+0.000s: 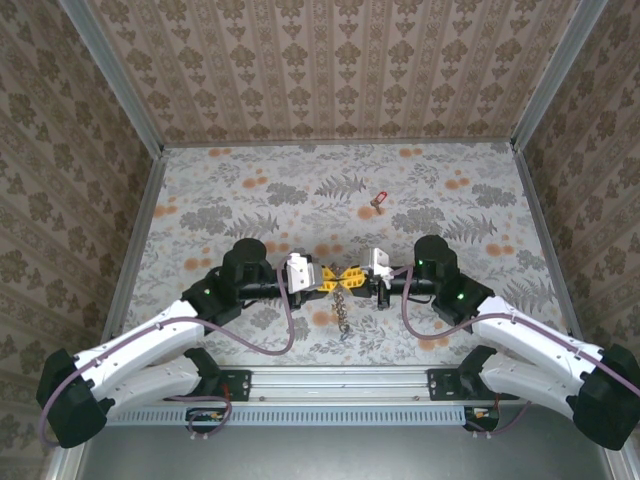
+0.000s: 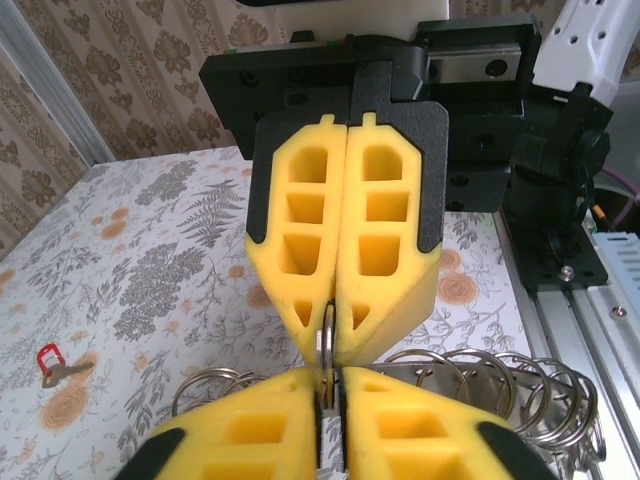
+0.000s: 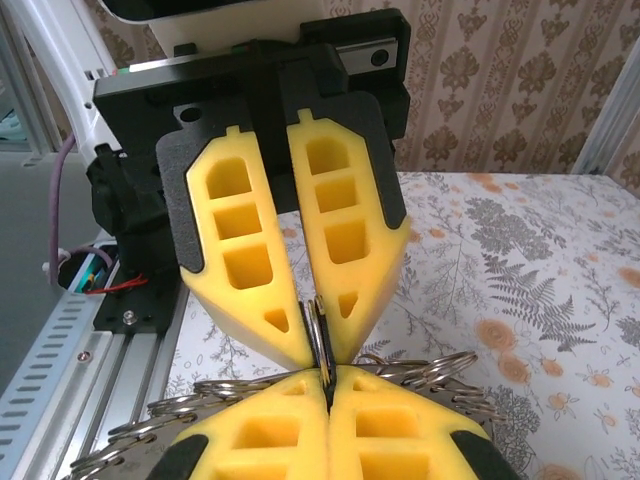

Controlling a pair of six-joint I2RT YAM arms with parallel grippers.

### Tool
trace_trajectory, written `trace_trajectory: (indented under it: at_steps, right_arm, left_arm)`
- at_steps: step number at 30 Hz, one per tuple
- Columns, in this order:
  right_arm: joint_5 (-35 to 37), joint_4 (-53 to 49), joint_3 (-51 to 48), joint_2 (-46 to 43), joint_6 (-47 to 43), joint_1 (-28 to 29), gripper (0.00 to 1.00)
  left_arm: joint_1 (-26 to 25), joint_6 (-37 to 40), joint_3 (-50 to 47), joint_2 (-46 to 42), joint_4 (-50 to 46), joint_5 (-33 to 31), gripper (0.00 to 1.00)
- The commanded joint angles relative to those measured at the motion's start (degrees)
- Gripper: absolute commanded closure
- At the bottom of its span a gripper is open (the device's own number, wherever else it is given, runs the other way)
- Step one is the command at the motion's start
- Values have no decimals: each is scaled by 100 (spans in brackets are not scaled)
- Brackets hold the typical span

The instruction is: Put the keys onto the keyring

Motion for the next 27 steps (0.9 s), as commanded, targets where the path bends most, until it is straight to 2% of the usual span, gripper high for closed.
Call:
trace_trajectory:
  at_steps: [1,5,8,18,19,21,22,27]
  right_arm:
    - [-207,250,-1,39,-134,24,100]
    - [-92,151,-31,48,-232,24,99]
    - [81,118,-105,22,-298,16,81]
    - [329,123,-159,-200,-225,-32,72]
    - [451,222,-175,-247,-110,-61,64]
    - [960,491,-213,-341,188,-138,43]
    - [1383,583,-206,-392,366,-174,37]
    - [4014,438,96,-255,1403,-483,44]
  left_arm:
    - [-54,72,270,25,48,136,94]
    - [-57,140,316,20,-50,61,100]
    - [-45,147,276,17,-52,-76,100]
    - [-32,310,207,-147,-386,-238,100]
    - [-20,331,209,-178,-471,-291,100]
    - [5,384,227,-294,-676,-395,100]
    - [29,398,227,-359,-773,-450,100]
    - [180,403,214,-682,-1194,-544,100]
